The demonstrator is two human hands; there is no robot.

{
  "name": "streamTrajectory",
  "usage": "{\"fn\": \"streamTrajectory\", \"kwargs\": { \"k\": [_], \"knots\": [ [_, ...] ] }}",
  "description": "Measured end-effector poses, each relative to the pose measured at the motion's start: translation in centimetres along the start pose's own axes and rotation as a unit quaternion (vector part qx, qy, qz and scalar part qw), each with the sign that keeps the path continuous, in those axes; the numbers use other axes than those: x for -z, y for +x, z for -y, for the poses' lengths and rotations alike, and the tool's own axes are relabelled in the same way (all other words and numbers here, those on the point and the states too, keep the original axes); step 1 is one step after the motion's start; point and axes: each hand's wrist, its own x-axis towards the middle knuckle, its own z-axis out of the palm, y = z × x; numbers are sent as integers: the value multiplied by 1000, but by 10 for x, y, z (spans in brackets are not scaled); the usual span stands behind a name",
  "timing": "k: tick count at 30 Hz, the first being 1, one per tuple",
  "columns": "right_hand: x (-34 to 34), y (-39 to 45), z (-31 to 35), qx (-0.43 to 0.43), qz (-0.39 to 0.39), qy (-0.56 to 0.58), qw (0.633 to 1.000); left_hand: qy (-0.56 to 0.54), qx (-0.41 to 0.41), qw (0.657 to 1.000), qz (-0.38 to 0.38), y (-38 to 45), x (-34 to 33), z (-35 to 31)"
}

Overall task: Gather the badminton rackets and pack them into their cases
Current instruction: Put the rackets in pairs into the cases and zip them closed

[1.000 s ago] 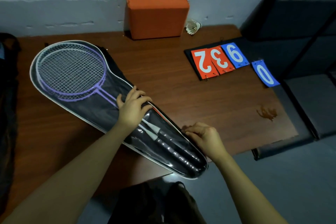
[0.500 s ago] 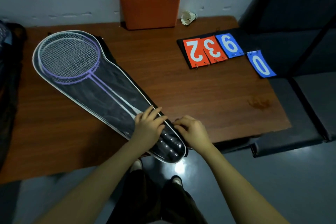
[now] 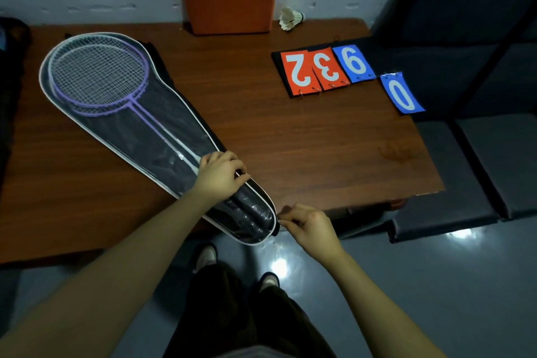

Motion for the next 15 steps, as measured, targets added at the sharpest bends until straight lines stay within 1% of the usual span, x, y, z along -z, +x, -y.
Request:
{"fn": "streamTrajectory", "kwargs": {
  "k": [2, 5, 8, 10, 12, 15],
  "knots": [
    [-5, -7, -3, -1, 8, 4, 1000, -3, -6, 1000, -12, -6, -9, 3],
    [-9, -12, -5, -5, 17, -1, 1000, -26, 16, 999, -32, -9, -14, 0],
    [-6, -6, 0, 17, 0, -6, 1000, -32, 35, 998, -48, -14, -17, -6],
    [-4, 2, 6, 36, -14, -27, 999, -44, 50, 995, -81, -21, -17, -5],
    [-5, 14, 13, 44, -23, -58, 997, -56, 81, 988, -116, -32, -15, 0],
    [-13, 38, 28, 38, -30, -95, 994, -56, 158, 970, -174, -45, -8, 22]
  ]
}}
